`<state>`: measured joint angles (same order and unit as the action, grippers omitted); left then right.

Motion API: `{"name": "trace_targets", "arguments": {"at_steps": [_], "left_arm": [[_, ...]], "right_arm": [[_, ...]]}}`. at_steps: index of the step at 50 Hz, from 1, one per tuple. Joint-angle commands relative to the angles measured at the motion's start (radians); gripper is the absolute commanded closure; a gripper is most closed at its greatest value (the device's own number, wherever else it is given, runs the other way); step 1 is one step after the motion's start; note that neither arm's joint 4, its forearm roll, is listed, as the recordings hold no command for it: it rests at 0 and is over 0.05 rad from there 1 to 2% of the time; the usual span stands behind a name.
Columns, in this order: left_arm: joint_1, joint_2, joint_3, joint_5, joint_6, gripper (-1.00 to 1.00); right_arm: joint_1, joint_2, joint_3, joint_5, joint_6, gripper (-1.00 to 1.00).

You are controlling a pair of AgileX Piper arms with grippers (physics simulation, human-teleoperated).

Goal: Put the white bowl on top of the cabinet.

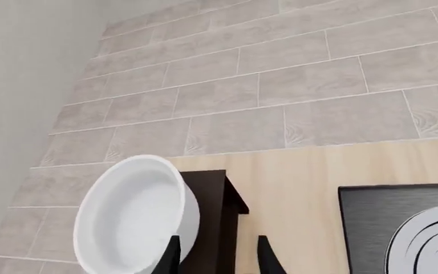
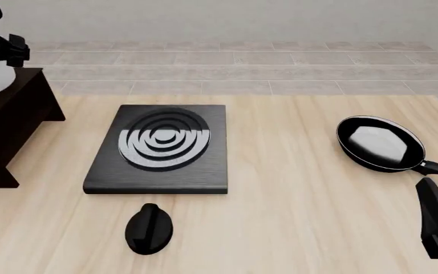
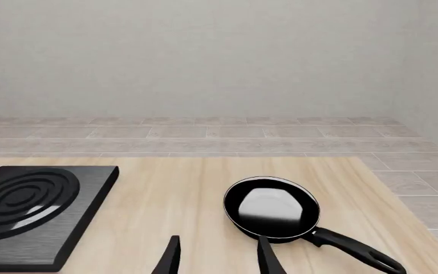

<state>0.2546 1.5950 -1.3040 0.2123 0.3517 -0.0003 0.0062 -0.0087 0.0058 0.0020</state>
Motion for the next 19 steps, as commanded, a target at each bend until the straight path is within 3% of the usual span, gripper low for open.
{"name": "trace_targets", "arguments": {"at_steps": [1,4,6,19], "left_arm": [[-0.044,-0.134,0.106,-0.045,-0.019,-1.0],[-0.055,-0.183,0.145,-0.066,0.039,-1.0],[-0.076,-0.22,0.157,-0.054,0.009,-1.0],[-0.166,-0.368,0.266,-0.062,-0.013,-1.0]], "right_arm": [[0.0,0.0,0.0,0.0,0.0,-1.0],[0.0,0.0,0.0,0.0,0.0,-1.0],[0.0,0.0,0.0,0.0,0.0,-1.0],[0.0,0.0,0.0,0.0,0.0,-1.0]]}}
